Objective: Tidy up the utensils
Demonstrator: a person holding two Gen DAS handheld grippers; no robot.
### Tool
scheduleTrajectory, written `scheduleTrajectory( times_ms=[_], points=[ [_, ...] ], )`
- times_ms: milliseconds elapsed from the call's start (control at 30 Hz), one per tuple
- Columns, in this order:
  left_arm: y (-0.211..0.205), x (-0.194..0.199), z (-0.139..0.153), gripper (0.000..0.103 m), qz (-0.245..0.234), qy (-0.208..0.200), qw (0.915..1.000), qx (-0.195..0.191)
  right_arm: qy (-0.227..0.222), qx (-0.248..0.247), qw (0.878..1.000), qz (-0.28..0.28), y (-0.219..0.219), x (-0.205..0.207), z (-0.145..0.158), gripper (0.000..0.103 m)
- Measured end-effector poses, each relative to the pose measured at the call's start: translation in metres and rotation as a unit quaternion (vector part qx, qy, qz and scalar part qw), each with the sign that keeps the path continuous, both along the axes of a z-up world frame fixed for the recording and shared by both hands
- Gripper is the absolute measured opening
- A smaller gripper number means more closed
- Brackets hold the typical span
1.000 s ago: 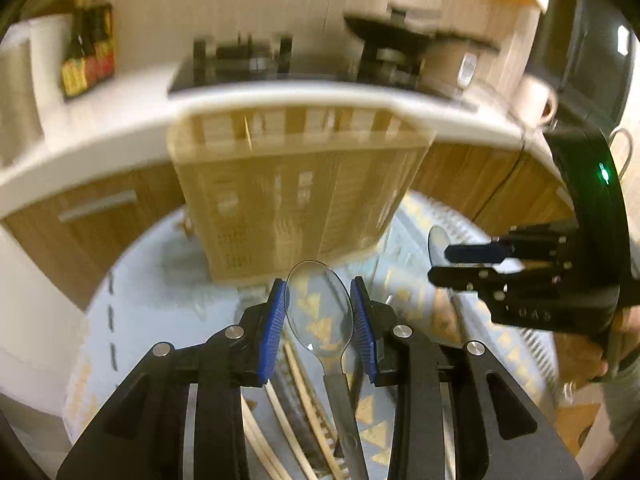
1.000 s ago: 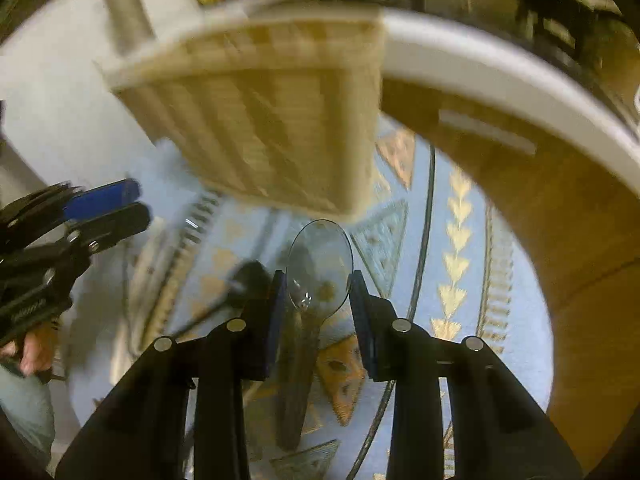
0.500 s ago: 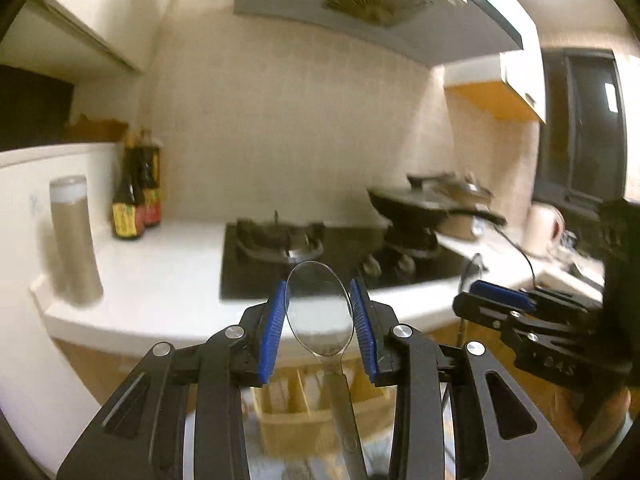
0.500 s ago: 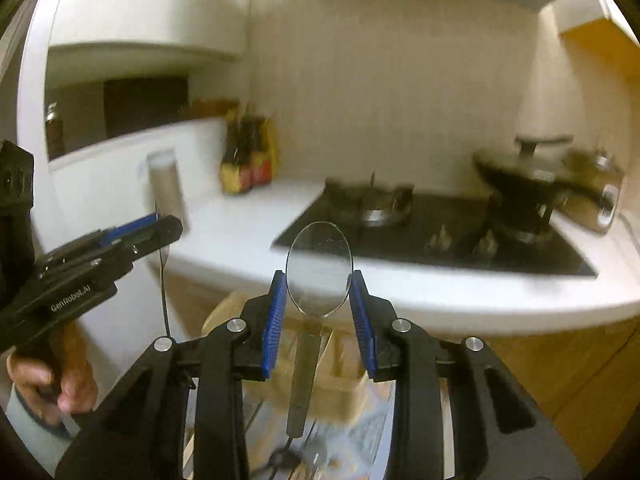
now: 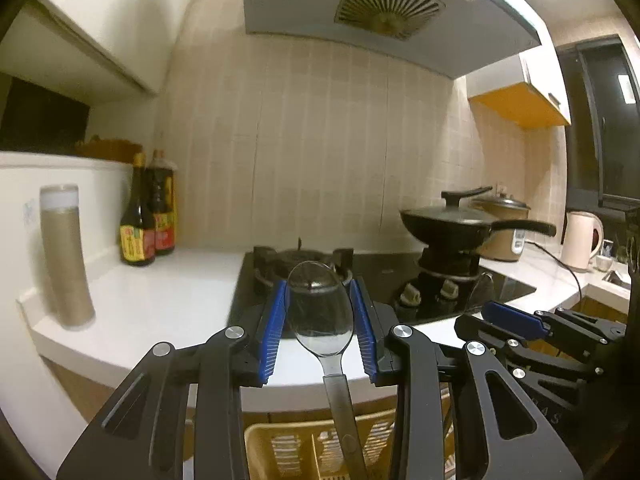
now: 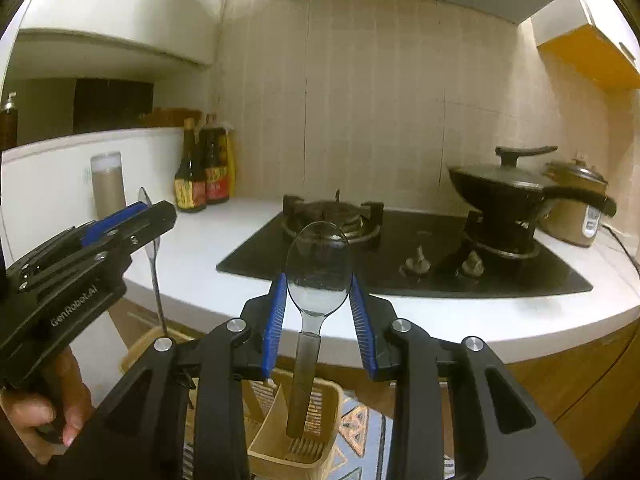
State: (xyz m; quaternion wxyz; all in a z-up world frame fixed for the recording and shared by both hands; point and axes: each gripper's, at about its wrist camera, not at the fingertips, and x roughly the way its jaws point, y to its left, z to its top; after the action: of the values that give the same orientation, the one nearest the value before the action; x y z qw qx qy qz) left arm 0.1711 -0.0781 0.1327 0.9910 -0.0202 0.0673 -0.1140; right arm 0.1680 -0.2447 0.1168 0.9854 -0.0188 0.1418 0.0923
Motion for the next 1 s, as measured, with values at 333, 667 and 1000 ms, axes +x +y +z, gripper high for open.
scheduleTrajectory(
  times_ms=[333, 667, 1000],
  points=[
    [0.008, -0.002, -0.018, 0.036, -0.033, 0.046, 0.9984, -0.003, 0.035, 0.005, 0.999, 0.023, 0.003, -0.013, -0.016, 0.030],
    [0.034, -0.036, -0.012, 0.053, -0.092, 0.105, 0.9898, -0.027, 0.093, 0.035, 0.994, 0.045, -0.013, -0.053, -0.017, 0.050],
    [0.032, -0.052, -0.048, 0.053, -0.142, 0.248, 0.9580, 0.020, 0.225, 0.029, 0.972, 0.056, -0.020, -0.079, -0.032, 0.050]
  ],
)
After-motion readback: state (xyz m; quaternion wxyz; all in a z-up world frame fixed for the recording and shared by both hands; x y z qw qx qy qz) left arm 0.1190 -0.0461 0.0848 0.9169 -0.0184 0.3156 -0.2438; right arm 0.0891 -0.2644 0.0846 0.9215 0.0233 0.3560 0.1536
